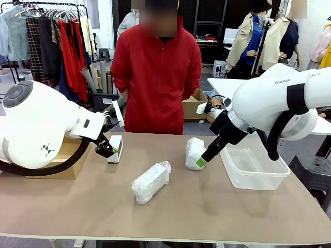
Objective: Separate and place wrapped and unwrapped clocks.
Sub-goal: Pick up the Digital clock indicated by the person.
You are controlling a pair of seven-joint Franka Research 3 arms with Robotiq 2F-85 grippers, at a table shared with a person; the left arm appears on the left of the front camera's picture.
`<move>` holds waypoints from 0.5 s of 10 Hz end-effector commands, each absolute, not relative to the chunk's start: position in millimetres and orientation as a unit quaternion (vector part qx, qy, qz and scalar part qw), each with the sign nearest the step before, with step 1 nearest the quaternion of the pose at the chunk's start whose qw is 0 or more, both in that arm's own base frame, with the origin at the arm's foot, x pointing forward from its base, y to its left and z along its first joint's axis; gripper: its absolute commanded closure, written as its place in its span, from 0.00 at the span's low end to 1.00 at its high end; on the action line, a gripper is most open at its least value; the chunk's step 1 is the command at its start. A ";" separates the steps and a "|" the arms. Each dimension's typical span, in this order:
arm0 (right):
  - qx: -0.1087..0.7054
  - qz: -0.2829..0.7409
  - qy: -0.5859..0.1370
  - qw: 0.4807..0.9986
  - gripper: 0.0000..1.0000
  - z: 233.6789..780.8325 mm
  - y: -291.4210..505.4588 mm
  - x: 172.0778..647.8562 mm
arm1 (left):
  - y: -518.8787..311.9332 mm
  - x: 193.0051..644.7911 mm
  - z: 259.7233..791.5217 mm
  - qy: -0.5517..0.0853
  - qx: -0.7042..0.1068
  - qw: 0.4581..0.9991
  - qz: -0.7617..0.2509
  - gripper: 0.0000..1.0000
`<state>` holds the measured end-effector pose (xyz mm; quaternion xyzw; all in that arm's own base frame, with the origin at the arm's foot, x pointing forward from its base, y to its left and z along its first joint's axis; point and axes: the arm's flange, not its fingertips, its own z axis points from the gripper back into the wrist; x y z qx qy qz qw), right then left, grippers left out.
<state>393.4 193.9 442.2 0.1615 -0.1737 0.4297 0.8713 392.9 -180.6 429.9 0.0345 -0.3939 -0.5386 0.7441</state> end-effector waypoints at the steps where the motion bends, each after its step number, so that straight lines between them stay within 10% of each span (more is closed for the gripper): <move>1: 0.172 0.421 -0.174 0.874 0.00 441.9 194.0 392.8 | -182.3 391.7 433.0 -0.397 0.035 0.748 -0.531 0.00; 5: 0.172 0.468 -0.188 0.846 0.00 448.3 188.0 408.8 | -169.9 408.4 450.1 -0.298 -0.089 0.724 -0.616 0.00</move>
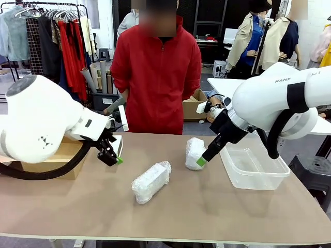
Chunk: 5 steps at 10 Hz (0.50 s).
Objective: Separate and place wrapped and unwrapped clocks.
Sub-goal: Pick up the Digital clock indicated by the person.
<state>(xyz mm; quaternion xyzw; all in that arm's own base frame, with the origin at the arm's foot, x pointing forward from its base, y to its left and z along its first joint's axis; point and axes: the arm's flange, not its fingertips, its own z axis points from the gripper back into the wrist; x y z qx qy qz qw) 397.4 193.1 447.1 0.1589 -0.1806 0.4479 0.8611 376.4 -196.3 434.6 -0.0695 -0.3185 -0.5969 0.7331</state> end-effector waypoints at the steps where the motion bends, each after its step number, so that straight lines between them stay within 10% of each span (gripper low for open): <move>1: 0.178 0.475 -0.197 0.839 0.00 451.7 185.8 413.5 | -163.9 415.5 459.6 -0.303 -0.119 0.712 -0.622 0.00; 5: 0.234 0.516 -0.263 0.781 0.00 477.9 149.6 443.0 | -121.4 447.9 487.1 -0.386 -0.214 0.642 -0.627 0.00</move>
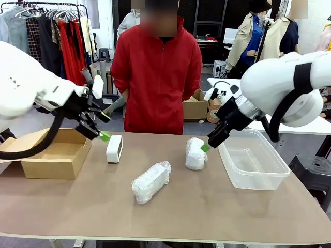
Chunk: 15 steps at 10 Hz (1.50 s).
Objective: Separate and place wrapped and unwrapped clocks.
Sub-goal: Pick up the Digital clock indicated by the person.
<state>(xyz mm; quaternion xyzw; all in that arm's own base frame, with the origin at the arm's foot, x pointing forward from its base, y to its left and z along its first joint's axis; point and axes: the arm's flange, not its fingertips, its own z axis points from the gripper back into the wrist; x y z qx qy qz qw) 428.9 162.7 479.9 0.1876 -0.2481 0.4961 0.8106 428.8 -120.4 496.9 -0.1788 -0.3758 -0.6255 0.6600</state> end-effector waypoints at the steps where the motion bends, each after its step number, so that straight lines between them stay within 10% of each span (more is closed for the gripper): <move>1: 0.248 0.520 -0.277 0.769 0.00 482.6 136.1 453.5 | -110.8 457.9 495.1 -0.400 -0.224 0.631 -0.625 0.00; 15: 0.247 0.610 -0.322 0.681 0.00 549.0 49.8 516.1 | -58.8 519.9 544.5 -0.360 -0.297 0.663 -0.585 0.00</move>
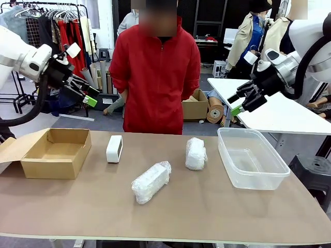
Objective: Separate and place wrapped and unwrapped clocks.
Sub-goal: Pick up the Digital clock indicated by the person.
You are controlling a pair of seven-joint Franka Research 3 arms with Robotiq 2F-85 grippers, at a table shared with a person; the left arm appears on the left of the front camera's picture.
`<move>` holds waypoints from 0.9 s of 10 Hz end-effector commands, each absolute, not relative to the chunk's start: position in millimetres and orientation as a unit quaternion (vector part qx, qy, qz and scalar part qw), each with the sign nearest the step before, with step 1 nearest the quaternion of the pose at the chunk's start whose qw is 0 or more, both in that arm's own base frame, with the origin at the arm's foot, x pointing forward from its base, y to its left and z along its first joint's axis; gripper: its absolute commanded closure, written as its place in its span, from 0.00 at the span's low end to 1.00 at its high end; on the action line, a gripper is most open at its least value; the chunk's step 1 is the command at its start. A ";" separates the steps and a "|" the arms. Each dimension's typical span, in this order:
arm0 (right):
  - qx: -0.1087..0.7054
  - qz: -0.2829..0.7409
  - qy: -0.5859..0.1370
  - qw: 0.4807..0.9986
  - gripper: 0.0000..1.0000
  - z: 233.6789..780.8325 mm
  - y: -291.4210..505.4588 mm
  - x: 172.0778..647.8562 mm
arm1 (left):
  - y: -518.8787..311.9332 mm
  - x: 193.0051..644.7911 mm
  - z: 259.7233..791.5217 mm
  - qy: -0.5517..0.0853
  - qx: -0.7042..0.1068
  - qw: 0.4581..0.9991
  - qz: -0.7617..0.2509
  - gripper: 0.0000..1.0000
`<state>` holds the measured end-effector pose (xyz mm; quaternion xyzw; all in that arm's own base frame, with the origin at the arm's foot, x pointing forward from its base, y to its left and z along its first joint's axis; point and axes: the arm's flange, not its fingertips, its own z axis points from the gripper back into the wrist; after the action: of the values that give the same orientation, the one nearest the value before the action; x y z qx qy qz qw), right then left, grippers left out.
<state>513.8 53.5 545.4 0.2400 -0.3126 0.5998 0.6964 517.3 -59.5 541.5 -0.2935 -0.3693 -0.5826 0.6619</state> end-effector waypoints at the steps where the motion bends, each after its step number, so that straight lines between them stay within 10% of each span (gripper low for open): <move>1: 0.252 0.614 -0.329 0.672 0.00 551.2 47.9 514.1 | -58.9 519.2 544.4 -0.356 -0.300 0.659 -0.591 0.00; 9: 0.271 0.598 -0.331 0.678 0.00 550.0 24.0 507.2 | -44.1 518.1 550.7 -0.313 -0.354 0.596 -0.650 0.00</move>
<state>506.4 25.9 548.9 0.2627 -0.3175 0.5916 0.6930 507.4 -53.8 547.5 -0.3478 -0.3243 -0.6382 0.6055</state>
